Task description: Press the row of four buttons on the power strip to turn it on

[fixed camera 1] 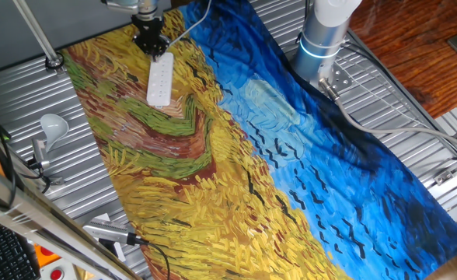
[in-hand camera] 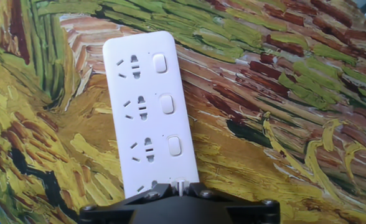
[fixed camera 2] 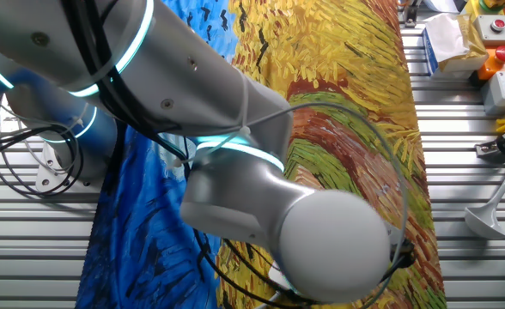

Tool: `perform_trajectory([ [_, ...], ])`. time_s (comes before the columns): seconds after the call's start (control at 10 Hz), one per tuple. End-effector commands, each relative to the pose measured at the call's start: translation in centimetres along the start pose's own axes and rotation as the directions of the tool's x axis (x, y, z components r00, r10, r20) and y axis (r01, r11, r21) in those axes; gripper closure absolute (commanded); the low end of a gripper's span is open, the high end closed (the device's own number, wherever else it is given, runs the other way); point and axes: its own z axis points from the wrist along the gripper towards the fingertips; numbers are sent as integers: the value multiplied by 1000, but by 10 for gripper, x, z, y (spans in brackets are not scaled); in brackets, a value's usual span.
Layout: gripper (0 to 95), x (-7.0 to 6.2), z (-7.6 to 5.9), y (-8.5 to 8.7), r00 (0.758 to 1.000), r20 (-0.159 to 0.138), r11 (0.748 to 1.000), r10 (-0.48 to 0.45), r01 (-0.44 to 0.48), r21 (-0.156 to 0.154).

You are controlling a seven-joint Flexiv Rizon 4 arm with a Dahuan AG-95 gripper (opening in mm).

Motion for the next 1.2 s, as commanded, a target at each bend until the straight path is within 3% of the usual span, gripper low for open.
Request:
perform_trajectory([
  [0.1,190,2,-3,4,1000,8,1000,6,-6,-7],
  [0.2,0,3,-3,7,1000,11,1000,18,-18,-11],
  [0.7,0,6,-1,16,998,17,997,68,-68,-25],
  [1.1,0,5,2,28,994,11,994,111,-111,-15],
  [1.2,190,5,2,28,996,5,996,87,-87,8],
])
